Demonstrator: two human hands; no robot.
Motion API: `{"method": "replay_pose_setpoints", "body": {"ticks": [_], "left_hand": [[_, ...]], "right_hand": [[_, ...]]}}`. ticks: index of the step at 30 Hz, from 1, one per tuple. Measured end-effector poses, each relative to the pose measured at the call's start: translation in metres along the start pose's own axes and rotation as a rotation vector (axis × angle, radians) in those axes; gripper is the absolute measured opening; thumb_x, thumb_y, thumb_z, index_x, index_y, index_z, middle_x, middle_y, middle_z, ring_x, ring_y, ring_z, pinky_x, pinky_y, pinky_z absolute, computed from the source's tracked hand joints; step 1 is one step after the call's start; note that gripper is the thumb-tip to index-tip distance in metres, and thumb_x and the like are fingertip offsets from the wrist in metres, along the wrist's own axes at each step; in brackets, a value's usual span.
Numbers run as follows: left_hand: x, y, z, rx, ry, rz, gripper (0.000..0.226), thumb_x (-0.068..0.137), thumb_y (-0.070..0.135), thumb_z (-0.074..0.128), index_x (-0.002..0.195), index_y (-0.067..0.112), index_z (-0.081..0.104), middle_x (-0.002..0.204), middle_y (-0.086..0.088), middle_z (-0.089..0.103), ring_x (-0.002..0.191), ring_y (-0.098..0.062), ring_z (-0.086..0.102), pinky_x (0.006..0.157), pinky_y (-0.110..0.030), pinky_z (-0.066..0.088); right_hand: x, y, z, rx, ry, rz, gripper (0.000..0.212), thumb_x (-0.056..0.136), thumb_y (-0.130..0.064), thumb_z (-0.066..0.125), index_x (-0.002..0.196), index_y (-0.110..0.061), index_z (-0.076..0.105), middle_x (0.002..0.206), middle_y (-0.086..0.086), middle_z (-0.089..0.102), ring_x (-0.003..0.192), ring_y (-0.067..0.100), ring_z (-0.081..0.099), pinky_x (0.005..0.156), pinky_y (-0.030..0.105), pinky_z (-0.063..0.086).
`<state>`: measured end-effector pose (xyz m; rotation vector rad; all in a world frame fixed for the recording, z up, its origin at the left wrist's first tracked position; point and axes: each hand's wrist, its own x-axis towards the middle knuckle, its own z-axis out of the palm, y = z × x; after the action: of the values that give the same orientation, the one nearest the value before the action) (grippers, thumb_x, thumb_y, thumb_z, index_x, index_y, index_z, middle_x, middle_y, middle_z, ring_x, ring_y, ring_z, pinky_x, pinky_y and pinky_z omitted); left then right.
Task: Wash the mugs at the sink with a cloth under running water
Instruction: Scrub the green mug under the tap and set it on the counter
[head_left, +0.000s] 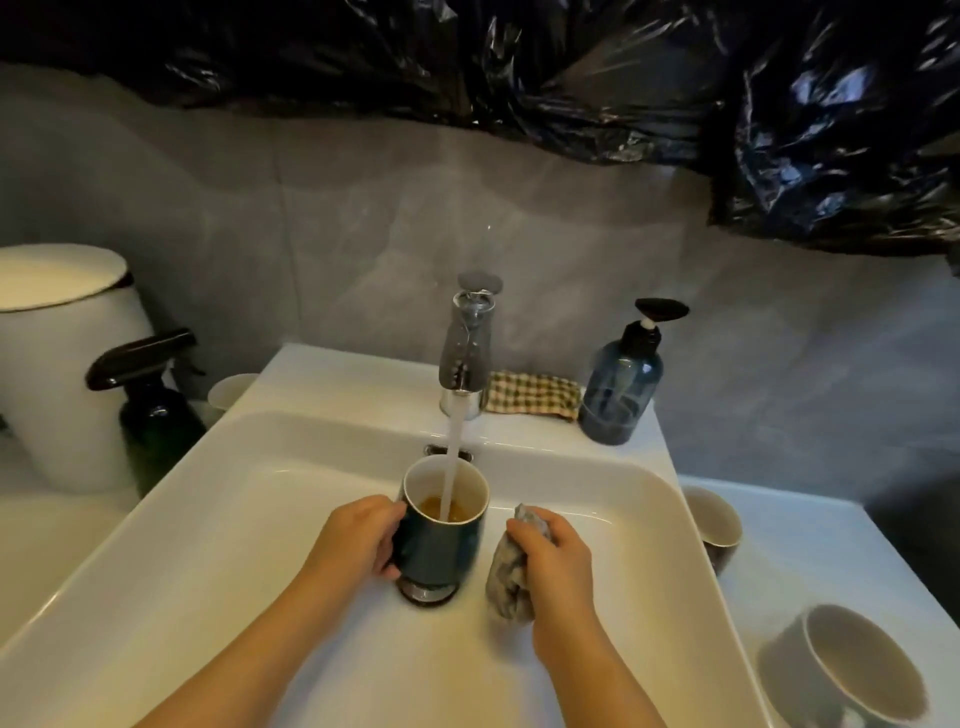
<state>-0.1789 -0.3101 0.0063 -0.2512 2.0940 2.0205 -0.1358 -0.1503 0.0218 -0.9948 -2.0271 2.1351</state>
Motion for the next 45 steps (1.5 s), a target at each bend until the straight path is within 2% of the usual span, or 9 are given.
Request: {"method": "replay_pose_setpoints", "body": {"ticks": [1, 6, 11, 17, 28, 37, 40, 43, 45], "left_hand": [[0.002, -0.001, -0.002, -0.025, -0.031, -0.022, 0.043, 0.094, 0.007, 0.044, 0.052, 0.012, 0.035, 0.042, -0.001, 0.03, 0.045, -0.017, 0.028, 0.051, -0.027, 0.031], [0.006, 0.004, -0.004, -0.227, -0.204, -0.203, 0.053, 0.094, 0.028, 0.042, 0.044, 0.018, 0.032, 0.04, 0.001, 0.018, 0.038, -0.014, 0.022, 0.049, -0.028, 0.027], [-0.002, 0.003, -0.005, -0.248, -0.205, -0.233, 0.046, 0.094, 0.026, 0.039, 0.05, 0.017, 0.031, 0.043, 0.003, 0.015, 0.037, -0.014, 0.02, 0.049, -0.026, 0.027], [-0.008, 0.002, 0.001, 0.0, -0.057, -0.036, 0.04, 0.095, 0.01, 0.043, 0.057, 0.013, 0.035, 0.044, -0.001, 0.03, 0.046, -0.017, 0.028, 0.052, -0.027, 0.037], [-0.011, 0.006, -0.012, 0.002, -0.029, -0.062, 0.036, 0.095, 0.013, 0.043, 0.061, 0.014, 0.03, 0.049, 0.0, 0.021, 0.045, -0.015, 0.019, 0.046, -0.025, 0.024], [-0.017, 0.006, 0.0, 0.024, -0.061, 0.034, 0.038, 0.096, 0.012, 0.042, 0.059, 0.012, 0.035, 0.046, 0.002, 0.029, 0.047, -0.015, 0.028, 0.049, -0.026, 0.037], [-0.019, 0.006, -0.001, 0.071, -0.105, 0.05, 0.039, 0.097, 0.01, 0.041, 0.058, 0.013, 0.035, 0.046, 0.003, 0.031, 0.049, -0.015, 0.03, 0.054, -0.025, 0.04], [-0.021, 0.004, 0.001, 0.053, -0.132, 0.03, 0.037, 0.097, 0.013, 0.042, 0.061, 0.013, 0.036, 0.047, 0.003, 0.033, 0.052, -0.015, 0.032, 0.059, -0.026, 0.042], [-0.02, 0.005, 0.004, 0.039, -0.119, 0.024, 0.036, 0.097, 0.013, 0.042, 0.062, 0.014, 0.037, 0.048, 0.002, 0.033, 0.053, -0.016, 0.032, 0.061, -0.026, 0.043]], "right_hand": [[0.001, 0.0, -0.002, 0.005, 0.004, -0.001, 0.01, 0.093, -0.018, 0.056, 0.101, -0.018, 0.06, 0.083, 0.002, 0.063, 0.075, 0.013, 0.059, 0.061, 0.021, 0.05], [0.004, 0.002, -0.009, -0.012, 0.005, -0.01, 0.005, 0.093, -0.019, 0.056, 0.089, -0.022, 0.057, 0.082, 0.001, 0.061, 0.074, 0.012, 0.057, 0.061, 0.022, 0.044], [0.0, 0.004, -0.012, -0.026, 0.008, -0.043, 0.01, 0.093, -0.016, 0.055, 0.084, -0.017, 0.06, 0.069, 0.005, 0.061, 0.062, 0.014, 0.057, 0.05, 0.018, 0.046], [0.001, 0.009, -0.012, -0.035, 0.013, -0.028, 0.013, 0.093, -0.021, 0.056, 0.104, -0.017, 0.059, 0.095, 0.003, 0.063, 0.089, 0.02, 0.059, 0.088, 0.034, 0.048], [-0.002, 0.017, -0.012, -0.061, 0.03, -0.036, 0.014, 0.092, -0.022, 0.057, 0.102, -0.014, 0.061, 0.099, 0.012, 0.065, 0.095, 0.029, 0.062, 0.092, 0.042, 0.051], [-0.005, 0.013, -0.013, -0.052, 0.053, -0.012, 0.011, 0.095, -0.022, 0.053, 0.098, -0.014, 0.059, 0.092, 0.009, 0.065, 0.084, 0.023, 0.062, 0.082, 0.032, 0.052], [-0.012, 0.009, -0.013, -0.068, 0.039, -0.023, 0.016, 0.094, -0.022, 0.054, 0.106, -0.013, 0.06, 0.101, 0.01, 0.064, 0.091, 0.024, 0.06, 0.092, 0.038, 0.05], [-0.013, 0.008, -0.015, -0.053, 0.011, -0.021, 0.014, 0.095, -0.019, 0.051, 0.084, -0.015, 0.058, 0.075, 0.007, 0.062, 0.062, 0.016, 0.056, 0.071, 0.034, 0.055], [-0.017, 0.006, -0.017, -0.046, 0.017, -0.018, 0.014, 0.095, -0.019, 0.052, 0.085, -0.013, 0.06, 0.069, 0.005, 0.061, 0.06, 0.016, 0.057, 0.058, 0.026, 0.052]]}}
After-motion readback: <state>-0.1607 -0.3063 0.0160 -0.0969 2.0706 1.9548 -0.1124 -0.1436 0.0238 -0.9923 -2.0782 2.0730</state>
